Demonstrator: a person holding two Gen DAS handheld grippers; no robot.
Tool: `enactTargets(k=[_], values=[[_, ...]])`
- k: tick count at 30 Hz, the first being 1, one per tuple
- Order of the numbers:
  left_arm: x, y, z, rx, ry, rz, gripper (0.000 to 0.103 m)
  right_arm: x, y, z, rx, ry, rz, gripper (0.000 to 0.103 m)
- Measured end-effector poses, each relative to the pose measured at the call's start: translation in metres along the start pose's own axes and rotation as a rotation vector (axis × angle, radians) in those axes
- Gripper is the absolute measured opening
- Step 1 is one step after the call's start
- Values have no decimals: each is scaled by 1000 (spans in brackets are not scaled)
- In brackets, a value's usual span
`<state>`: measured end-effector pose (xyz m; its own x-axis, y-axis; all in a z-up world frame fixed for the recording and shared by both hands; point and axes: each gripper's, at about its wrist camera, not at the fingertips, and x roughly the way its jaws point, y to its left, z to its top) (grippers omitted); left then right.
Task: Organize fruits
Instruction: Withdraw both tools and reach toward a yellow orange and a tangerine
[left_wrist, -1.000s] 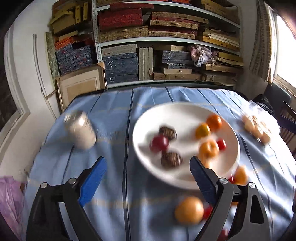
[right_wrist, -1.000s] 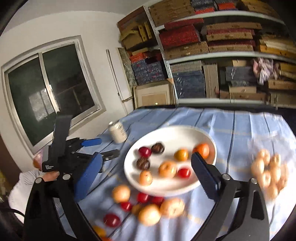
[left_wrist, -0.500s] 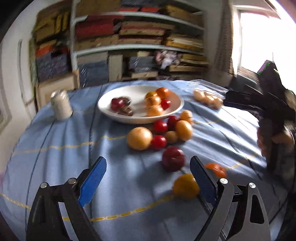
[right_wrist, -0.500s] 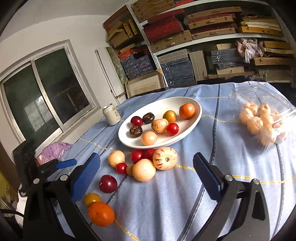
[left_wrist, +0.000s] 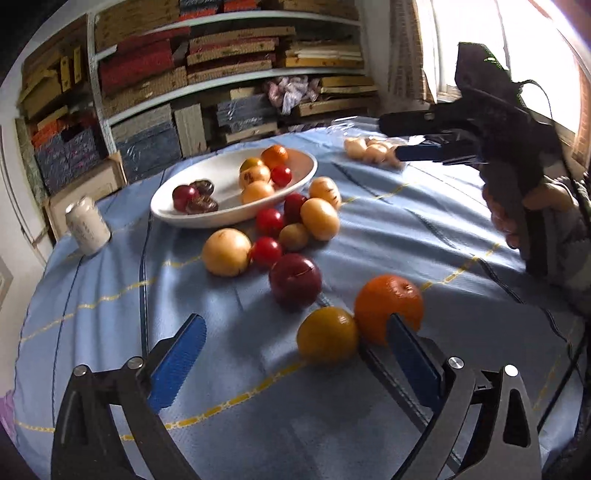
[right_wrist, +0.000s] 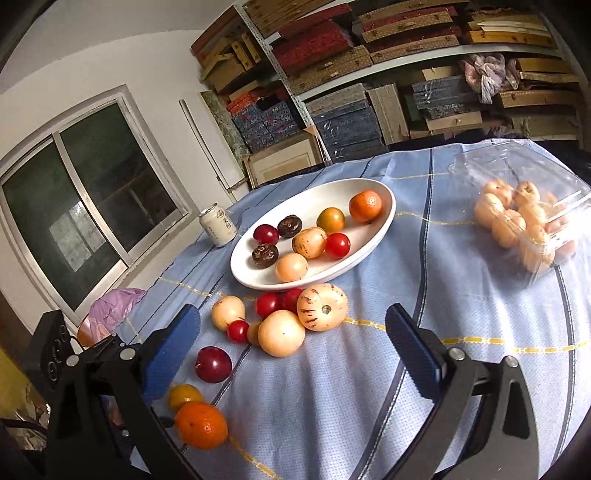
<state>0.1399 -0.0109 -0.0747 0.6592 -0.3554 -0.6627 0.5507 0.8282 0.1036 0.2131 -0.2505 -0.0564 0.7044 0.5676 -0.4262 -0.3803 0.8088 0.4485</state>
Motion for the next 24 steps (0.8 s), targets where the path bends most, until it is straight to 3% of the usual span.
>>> enactTargets(k=[5, 10, 17, 20, 22, 24], values=[[10, 22, -3, -99, 72, 41, 100, 1, 0, 0, 2, 3, -2, 98], [13, 23, -5, -80, 103, 145, 100, 3, 2, 0, 8, 7, -4, 98], [13, 17, 1, -72, 72, 69, 99, 4, 1, 0, 14, 12, -4, 98], [17, 18, 3, -99, 79, 38, 85, 5, 1, -1, 13, 16, -4, 98], [21, 16, 3, -103, 97, 20, 63, 6, 1, -2, 13, 21, -4, 98], [24, 14, 3, -98, 114, 19, 53, 6, 1, -2, 13, 24, -4, 98]])
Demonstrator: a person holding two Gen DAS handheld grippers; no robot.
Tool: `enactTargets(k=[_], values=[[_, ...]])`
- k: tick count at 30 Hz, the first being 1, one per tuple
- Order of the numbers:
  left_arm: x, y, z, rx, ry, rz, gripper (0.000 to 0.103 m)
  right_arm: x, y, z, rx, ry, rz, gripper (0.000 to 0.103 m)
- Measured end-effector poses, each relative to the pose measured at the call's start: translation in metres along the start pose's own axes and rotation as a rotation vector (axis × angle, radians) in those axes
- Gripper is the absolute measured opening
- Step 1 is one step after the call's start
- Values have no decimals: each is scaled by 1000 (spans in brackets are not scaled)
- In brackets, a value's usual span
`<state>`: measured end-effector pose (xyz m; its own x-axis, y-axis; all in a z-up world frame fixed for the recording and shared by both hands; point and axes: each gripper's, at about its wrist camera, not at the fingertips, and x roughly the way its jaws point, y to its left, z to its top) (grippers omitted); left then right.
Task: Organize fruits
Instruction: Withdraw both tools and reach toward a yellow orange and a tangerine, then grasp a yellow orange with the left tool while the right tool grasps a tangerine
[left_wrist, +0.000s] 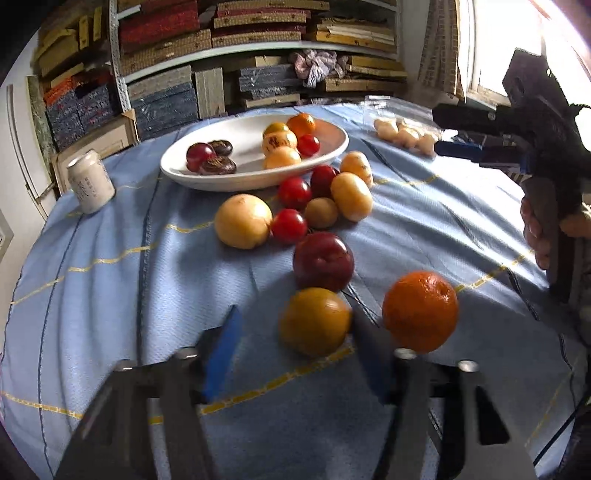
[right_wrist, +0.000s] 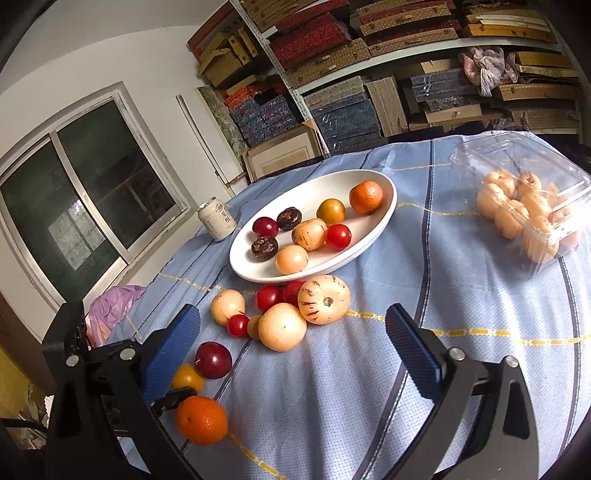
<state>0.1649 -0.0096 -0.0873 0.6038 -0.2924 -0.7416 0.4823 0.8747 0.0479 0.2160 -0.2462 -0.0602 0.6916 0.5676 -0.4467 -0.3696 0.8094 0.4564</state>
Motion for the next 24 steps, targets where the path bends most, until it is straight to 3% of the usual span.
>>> enactTargets(k=[9, 11, 12, 20, 24], values=[[1, -4, 1, -2, -5, -9, 52, 2, 4, -1, -18, 17, 18, 98], [0, -4, 2, -7, -13, -11, 46, 2, 10, -2, -42, 31, 35, 98], [0, -4, 2, -10, -13, -16, 38, 2, 13, -2, -60, 37, 44, 98], [-1, -1, 0, -36, -13, -48, 38, -3, 34, -9, -155, 60, 102, 98], [-8, 20, -1, -110, -50, 2, 38, -5, 58, -20, -256, 86, 148, 98]])
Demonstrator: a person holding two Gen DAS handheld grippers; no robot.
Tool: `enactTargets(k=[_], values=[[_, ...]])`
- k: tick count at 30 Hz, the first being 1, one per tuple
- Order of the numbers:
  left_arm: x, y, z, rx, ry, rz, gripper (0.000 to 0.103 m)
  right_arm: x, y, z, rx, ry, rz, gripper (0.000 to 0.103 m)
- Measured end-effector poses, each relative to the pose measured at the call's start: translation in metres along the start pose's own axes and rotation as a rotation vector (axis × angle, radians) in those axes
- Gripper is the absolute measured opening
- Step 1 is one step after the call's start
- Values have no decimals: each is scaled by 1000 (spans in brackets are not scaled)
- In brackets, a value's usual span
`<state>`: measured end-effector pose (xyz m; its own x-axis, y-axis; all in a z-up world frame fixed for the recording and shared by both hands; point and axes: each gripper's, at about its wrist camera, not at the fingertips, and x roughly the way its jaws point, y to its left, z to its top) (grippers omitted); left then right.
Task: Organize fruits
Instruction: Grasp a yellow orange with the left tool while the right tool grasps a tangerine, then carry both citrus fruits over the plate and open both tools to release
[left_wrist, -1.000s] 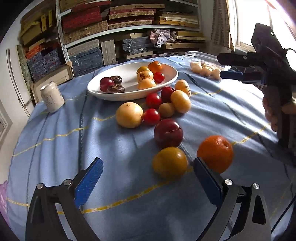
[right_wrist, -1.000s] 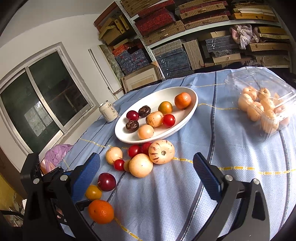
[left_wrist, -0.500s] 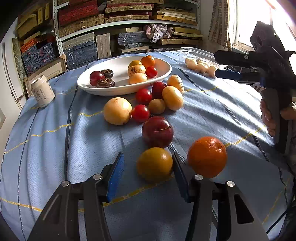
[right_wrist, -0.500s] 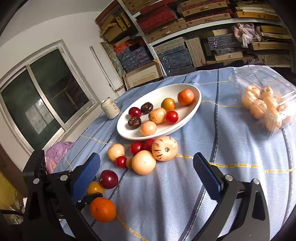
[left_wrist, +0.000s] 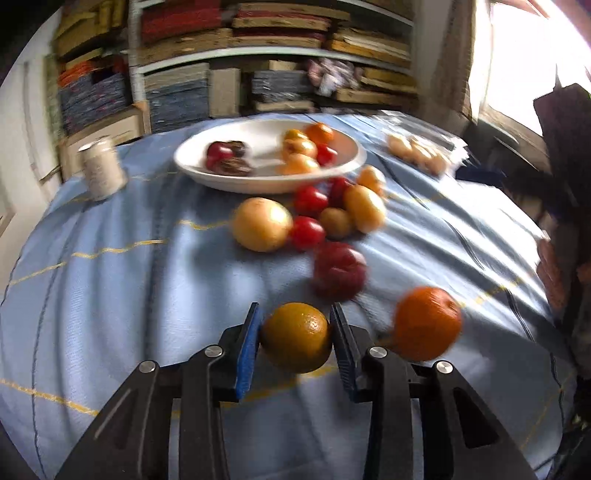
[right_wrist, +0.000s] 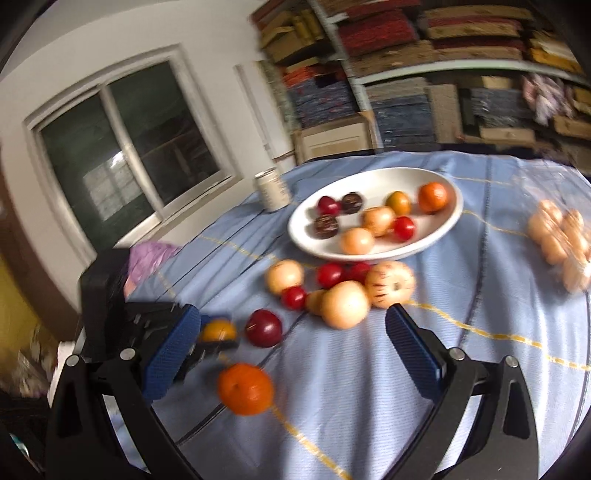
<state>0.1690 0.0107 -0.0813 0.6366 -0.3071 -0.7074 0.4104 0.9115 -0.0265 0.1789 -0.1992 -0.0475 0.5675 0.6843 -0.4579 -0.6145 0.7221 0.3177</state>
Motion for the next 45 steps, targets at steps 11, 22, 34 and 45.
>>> enactTargets(k=[11, 22, 34, 45], values=[[-4, 25, 2, -95, -11, 19, 38, 47, 66, -42, -301, 213, -55, 98], [-2, 25, 2, -86, -3, 20, 38, 62, 62, -47, -279, 294, -77, 51], [10, 22, 0, -82, 52, -23, 38, 64, 58, -45, -275, 297, -83, 47], [6, 11, -10, -23, 86, 3, 39, 67, 54, -45, -252, 320, -64, 47]])
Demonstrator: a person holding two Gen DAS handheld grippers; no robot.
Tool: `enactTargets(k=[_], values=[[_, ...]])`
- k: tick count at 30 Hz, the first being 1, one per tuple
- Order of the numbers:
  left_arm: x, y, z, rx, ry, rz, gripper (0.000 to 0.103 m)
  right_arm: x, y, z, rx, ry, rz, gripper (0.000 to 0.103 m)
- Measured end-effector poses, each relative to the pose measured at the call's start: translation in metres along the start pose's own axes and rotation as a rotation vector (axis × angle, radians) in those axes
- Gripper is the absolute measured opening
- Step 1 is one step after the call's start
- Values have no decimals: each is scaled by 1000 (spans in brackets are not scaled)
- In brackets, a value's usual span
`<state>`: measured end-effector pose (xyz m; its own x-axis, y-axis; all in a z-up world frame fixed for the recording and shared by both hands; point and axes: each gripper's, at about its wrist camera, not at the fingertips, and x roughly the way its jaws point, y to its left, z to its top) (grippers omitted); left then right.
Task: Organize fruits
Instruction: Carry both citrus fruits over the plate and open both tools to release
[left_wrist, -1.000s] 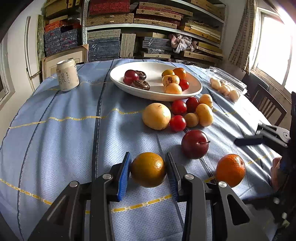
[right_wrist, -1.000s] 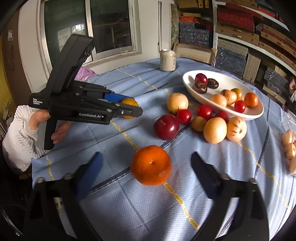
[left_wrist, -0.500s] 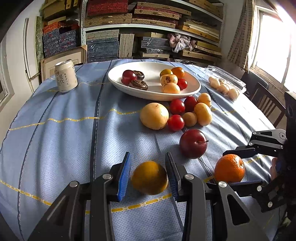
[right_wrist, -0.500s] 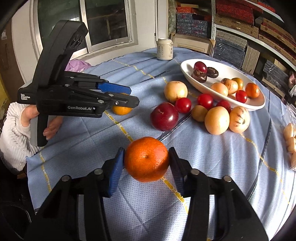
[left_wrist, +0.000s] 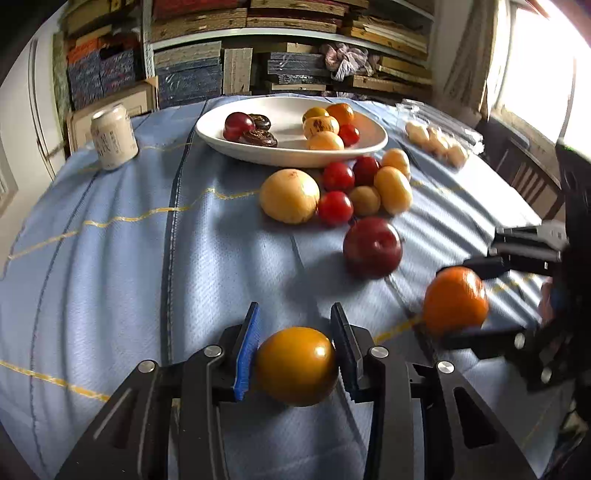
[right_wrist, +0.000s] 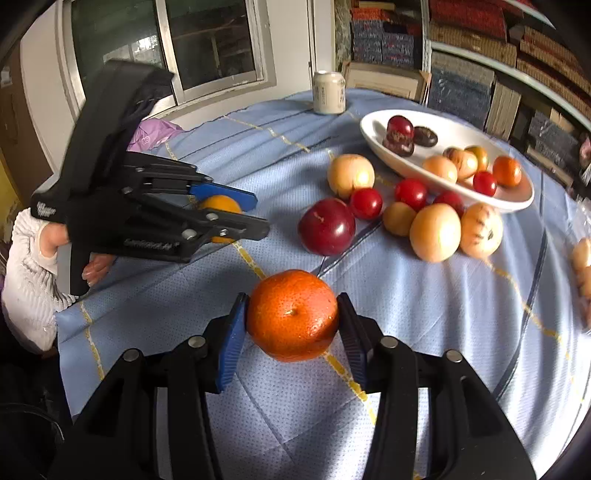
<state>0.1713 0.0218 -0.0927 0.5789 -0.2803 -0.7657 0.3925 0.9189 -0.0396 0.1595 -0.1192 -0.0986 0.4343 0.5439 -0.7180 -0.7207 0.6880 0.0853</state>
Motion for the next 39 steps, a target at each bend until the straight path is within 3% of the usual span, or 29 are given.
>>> enactTargets(k=[5, 14, 17, 21, 27, 30, 33, 39], values=[[-4, -5, -6, 40, 9, 42, 39, 1, 2, 0, -7, 4, -5, 47], [-10, 3, -10, 2, 2, 4, 39, 1, 0, -1, 5, 3, 5, 47], [-14, 4, -10, -2, -19, 23, 38, 1, -1, -1, 13, 1, 9, 47], [-19, 9, 3, -28, -38, 14, 38, -4, -9, 2, 47, -18, -3, 47], [-22, 10, 78, 7, -110, 37, 38, -32, -47, 21, 164, -114, -26, 47], [-12, 9, 126, 24, -134, 45, 39, -48, -68, 50, 170, -165, -98, 47], [16, 13, 171, -10, -145, 39, 39, -49, -96, 86, 179, -199, -169, 47], [82, 27, 222, -101, -107, 37, 38, -13, -142, 113, 212, -180, -249, 47]])
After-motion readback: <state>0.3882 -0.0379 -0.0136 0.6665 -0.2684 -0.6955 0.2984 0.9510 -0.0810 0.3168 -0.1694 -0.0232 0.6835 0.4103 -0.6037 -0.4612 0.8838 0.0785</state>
